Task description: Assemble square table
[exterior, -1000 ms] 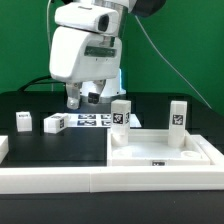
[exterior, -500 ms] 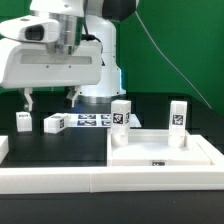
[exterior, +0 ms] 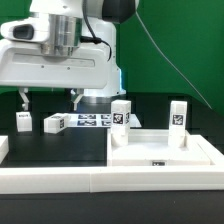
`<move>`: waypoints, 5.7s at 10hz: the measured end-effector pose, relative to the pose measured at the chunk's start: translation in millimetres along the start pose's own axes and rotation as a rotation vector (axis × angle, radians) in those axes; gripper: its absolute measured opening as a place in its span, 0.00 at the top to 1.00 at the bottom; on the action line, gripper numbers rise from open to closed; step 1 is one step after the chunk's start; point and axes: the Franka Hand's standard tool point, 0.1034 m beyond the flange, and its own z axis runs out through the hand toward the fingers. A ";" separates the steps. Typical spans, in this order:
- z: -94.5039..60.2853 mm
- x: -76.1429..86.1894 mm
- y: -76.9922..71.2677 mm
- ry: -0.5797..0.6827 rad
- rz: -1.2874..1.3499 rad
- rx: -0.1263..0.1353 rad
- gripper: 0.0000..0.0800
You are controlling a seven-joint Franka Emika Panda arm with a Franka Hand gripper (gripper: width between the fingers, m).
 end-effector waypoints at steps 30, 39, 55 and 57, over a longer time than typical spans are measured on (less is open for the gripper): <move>64.6 -111.8 -25.5 -0.903 0.505 0.434 0.19; 71.5 -112.1 -32.2 -0.891 0.495 0.420 0.64; -12.8 -10.5 -23.9 -0.395 0.463 0.281 0.64; -16.3 -0.2 -17.7 -0.272 0.463 0.239 0.64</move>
Offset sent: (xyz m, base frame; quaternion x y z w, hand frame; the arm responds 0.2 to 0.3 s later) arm -0.0378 0.0067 -0.0042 0.1442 -0.0087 0.3864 0.9109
